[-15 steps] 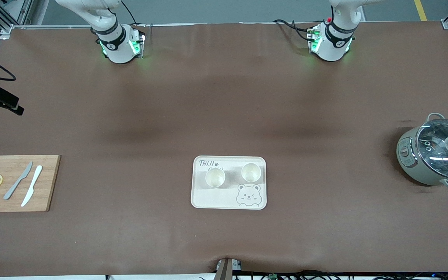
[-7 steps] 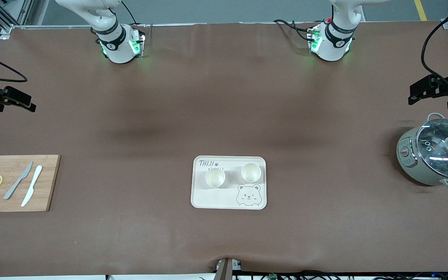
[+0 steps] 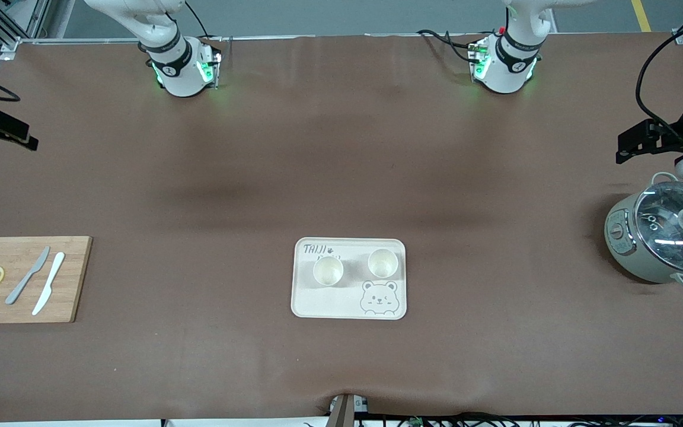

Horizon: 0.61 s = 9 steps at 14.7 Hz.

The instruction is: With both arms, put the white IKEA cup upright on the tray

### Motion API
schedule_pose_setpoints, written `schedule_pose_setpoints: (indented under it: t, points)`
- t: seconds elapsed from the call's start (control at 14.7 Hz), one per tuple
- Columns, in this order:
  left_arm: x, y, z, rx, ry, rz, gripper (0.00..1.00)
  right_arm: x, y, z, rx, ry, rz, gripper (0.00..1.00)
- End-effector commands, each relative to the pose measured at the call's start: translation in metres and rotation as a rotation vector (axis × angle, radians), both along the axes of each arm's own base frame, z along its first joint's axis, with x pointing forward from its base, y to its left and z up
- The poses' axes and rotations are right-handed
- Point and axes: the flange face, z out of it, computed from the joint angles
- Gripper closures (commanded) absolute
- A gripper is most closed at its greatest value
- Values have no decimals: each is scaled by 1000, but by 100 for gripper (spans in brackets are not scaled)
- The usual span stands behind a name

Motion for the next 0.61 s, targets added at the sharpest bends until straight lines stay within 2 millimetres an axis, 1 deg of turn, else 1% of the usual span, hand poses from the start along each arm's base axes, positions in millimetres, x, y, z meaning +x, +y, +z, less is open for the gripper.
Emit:
schedule_pose_setpoints:
  t: [0.0, 0.14, 0.2, 0.27, 0.34, 0.55]
  points:
    - [-2, -6, 7, -14, -14, -2, 0, -6, -1, 15, -3, 12, 12, 0]
    - [-2, -13, 7, -17, -23, 27, 0, -8, -1, 13, -6, 29, 10, 0]
    - [-2, -16, 7, -17, -25, 45, 0, -9, -6, 14, -12, 28, 3, 0]
    - [-3, -24, 7, -18, -25, 41, 0, -8, -14, 12, -12, 30, 1, 0]
    - [-3, -28, 7, -19, -25, 33, 0, -6, -22, 6, -9, 37, -6, 0]
    - [-4, -31, 6, -19, -23, 30, 0, -4, -13, 8, -13, 30, 11, 0]
